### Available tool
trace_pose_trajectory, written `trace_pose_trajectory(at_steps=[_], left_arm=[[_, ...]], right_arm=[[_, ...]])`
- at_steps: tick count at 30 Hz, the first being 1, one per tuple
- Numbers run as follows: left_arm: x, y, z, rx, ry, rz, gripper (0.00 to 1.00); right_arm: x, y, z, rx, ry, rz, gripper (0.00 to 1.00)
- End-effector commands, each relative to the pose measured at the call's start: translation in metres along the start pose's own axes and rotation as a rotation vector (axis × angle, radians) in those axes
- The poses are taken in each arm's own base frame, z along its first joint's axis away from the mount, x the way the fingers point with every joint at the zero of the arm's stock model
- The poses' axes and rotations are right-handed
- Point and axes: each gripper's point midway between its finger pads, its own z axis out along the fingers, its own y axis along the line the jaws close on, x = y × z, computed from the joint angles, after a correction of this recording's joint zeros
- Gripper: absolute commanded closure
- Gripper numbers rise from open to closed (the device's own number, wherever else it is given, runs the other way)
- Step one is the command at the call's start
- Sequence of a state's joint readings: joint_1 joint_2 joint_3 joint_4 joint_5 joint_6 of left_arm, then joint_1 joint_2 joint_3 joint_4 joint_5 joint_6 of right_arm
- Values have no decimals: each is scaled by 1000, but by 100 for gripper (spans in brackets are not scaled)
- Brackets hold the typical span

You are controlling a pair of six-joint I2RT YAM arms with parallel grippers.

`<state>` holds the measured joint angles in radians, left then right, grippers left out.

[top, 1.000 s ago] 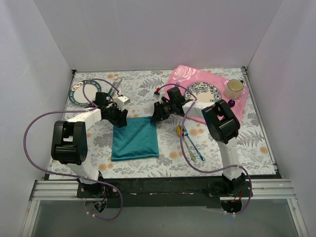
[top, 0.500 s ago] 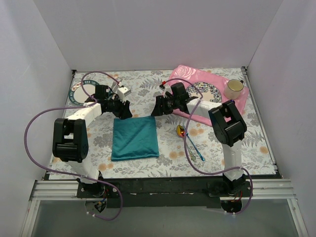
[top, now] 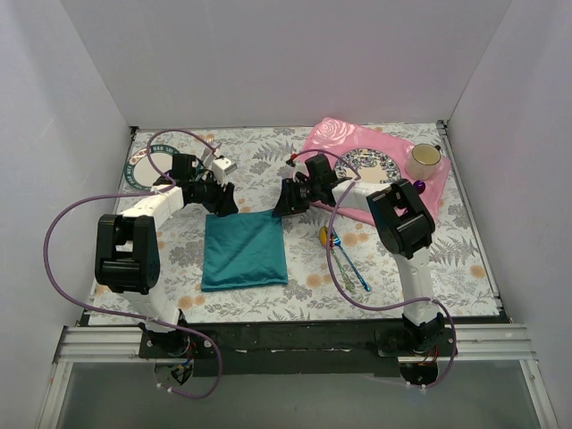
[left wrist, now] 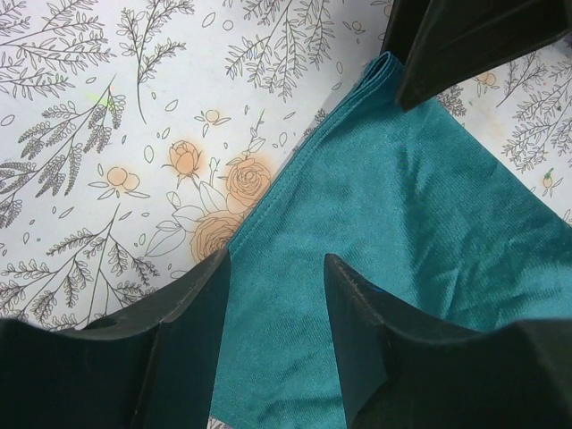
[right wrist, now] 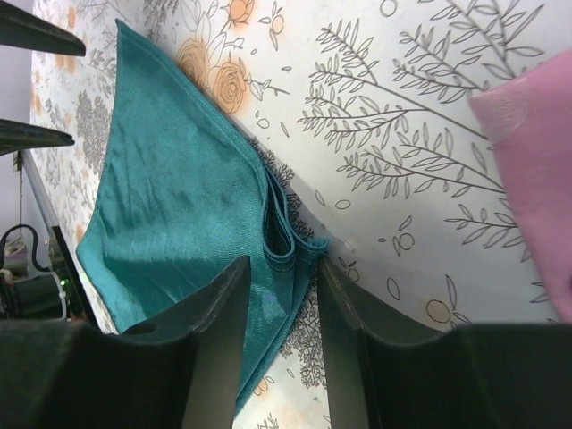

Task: Fold the napkin into a case and place the utensils inside
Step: Pick up the lower triangle-folded napkin from the center of the board, then fold the lower triangle-folded napkin at the center of the board.

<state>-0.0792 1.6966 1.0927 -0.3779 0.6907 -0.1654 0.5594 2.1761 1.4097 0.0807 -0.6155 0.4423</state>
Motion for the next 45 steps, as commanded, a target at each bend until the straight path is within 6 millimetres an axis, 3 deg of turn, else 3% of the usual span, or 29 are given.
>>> trace_pose_trajectory(at_steps=[1,8,12,14,15,24,32,37,45], left_arm=[[-6,1,-2,-8,-8,11,55],[-12,12,-9,-11,-37,-68,55],[-13,19,-19,-21,-51,-105,55],[-12,18,-19,-13,-51,-112,55],[-9,29,-28,-36,-61,-137,55],[-3,49,-51,-61,-98,-215,54],[11,51,-63,-85,-76,-191,54],[21,52,-71,-99,-62,-172,54],[28,52,-80,-117,-68,-177,54]], right_arm=[[-4,14,2,-77,1,-6,59],[-16,30,-5,-107,-24,-122,91],[-12,36,-2,-121,4,-281,99],[-8,40,-1,-124,17,-338,99],[-3,41,2,-122,31,-388,99],[32,59,12,-101,69,-718,99],[44,79,7,-94,38,-1099,99],[55,89,2,-124,41,-1246,99],[82,121,0,-225,43,-1503,99]])
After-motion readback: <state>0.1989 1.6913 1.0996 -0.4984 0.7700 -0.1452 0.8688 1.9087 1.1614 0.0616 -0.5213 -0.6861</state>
